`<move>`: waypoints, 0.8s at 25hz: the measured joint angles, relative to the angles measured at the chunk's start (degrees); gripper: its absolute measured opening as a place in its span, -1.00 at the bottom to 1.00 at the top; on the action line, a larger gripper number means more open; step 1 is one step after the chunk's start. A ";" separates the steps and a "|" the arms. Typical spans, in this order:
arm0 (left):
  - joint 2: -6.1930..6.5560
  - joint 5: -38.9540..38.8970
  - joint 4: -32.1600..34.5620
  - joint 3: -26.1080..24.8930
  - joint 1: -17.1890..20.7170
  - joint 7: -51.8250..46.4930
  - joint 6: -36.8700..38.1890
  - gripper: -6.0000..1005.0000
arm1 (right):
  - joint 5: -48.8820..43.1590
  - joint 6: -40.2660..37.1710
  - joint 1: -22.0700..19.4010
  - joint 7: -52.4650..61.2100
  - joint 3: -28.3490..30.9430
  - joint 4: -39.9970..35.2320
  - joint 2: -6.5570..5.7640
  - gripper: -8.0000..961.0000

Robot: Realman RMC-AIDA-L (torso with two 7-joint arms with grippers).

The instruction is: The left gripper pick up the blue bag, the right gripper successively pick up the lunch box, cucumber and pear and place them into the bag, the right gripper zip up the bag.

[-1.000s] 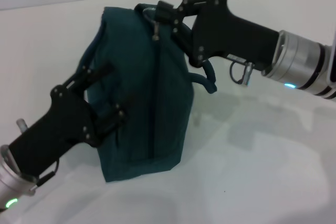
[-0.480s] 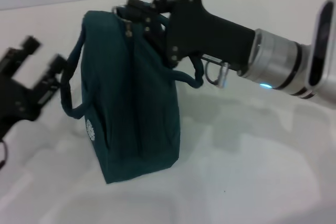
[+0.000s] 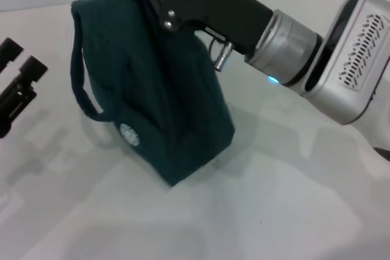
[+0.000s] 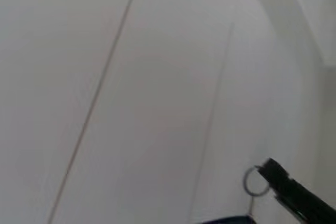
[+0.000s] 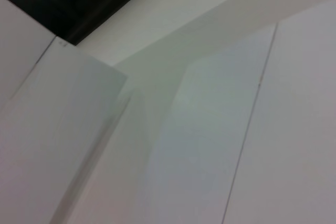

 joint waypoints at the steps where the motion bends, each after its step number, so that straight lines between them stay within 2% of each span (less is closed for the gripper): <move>1: 0.08 0.99 1.23 -0.04 0.39 -0.76 0.03 0.40 | 0.60 0.00 0.31 -0.05 -0.34 -0.01 0.00 -0.97; 11: 0.74 0.37 2.00 -1.37 1.60 -0.87 -2.46 0.40 | 0.82 0.52 0.55 0.49 -6.20 -1.75 0.00 -0.97; 20: 0.83 -1.21 1.69 -1.48 1.76 -0.35 -3.21 0.40 | 1.02 2.68 0.94 0.49 -6.92 -1.92 0.00 -0.97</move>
